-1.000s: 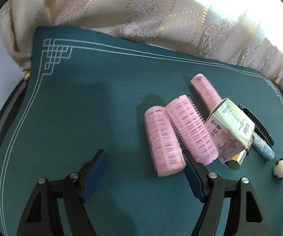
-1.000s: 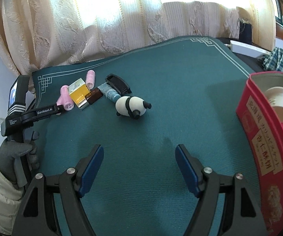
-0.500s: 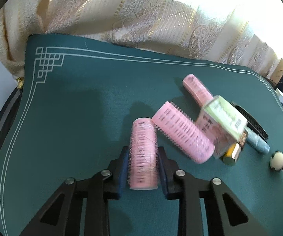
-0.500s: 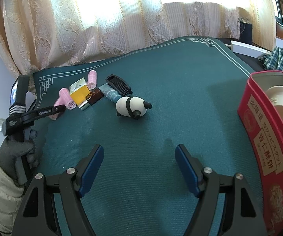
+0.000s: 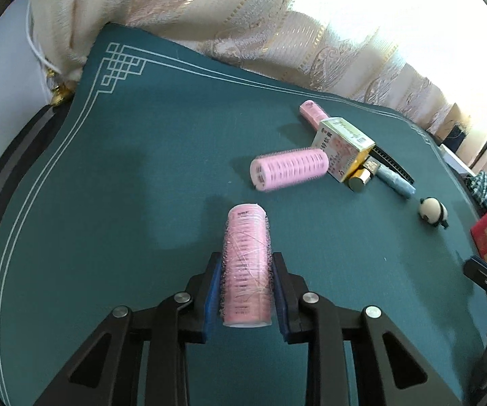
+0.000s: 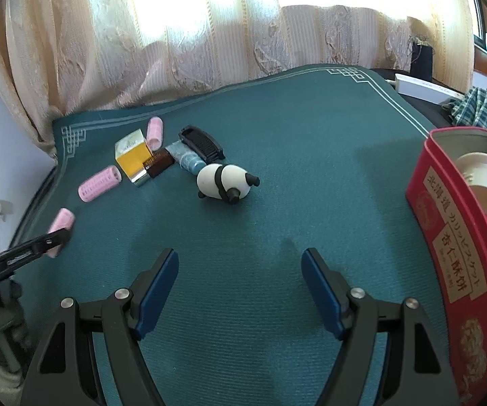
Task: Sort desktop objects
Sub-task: 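Grasp a second pink hair curler with the right gripper while the left gripper holds its curler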
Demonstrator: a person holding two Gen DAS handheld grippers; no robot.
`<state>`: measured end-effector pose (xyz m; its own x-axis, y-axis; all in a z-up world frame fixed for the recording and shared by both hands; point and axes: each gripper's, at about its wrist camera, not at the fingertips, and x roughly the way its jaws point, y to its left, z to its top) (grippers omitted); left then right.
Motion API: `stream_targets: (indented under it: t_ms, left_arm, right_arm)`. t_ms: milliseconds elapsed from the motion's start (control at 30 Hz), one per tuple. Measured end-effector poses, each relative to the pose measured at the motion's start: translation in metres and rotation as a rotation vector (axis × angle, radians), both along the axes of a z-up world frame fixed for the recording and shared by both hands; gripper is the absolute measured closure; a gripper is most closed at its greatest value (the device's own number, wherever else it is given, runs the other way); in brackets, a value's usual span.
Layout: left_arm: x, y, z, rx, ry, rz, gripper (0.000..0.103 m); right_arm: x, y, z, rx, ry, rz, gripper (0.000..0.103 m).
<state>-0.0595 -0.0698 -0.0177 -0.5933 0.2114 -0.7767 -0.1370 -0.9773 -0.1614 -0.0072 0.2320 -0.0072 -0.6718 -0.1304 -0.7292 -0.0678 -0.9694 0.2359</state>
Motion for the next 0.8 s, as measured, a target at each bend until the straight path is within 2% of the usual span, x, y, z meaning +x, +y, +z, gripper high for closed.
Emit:
stream_targets:
  t_ms: [100, 300, 567, 800]
  left_arm:
    - [0.005, -0.010, 0.002, 0.013, 0.012, 0.020, 0.074]
    - [0.014, -0.030, 0.009, 0.039, 0.045, 0.062, 0.074]
    - [0.019, -0.043, 0.017, 0.053, 0.082, 0.089, 0.074]
    - [0.020, -0.048, 0.019, 0.075, 0.091, 0.102, 0.074]
  right_arm:
    - [-0.010, -0.016, 0.007, -0.062, -0.017, 0.061, 0.025]
    - [-0.042, -0.081, 0.029, -0.047, 0.035, 0.229, 0.024]
    - [-0.099, -0.150, 0.015, 0.000, -0.008, 0.390, 0.024]
    - [-0.144, -0.176, 0.006, 0.023, -0.015, 0.422, 0.022]
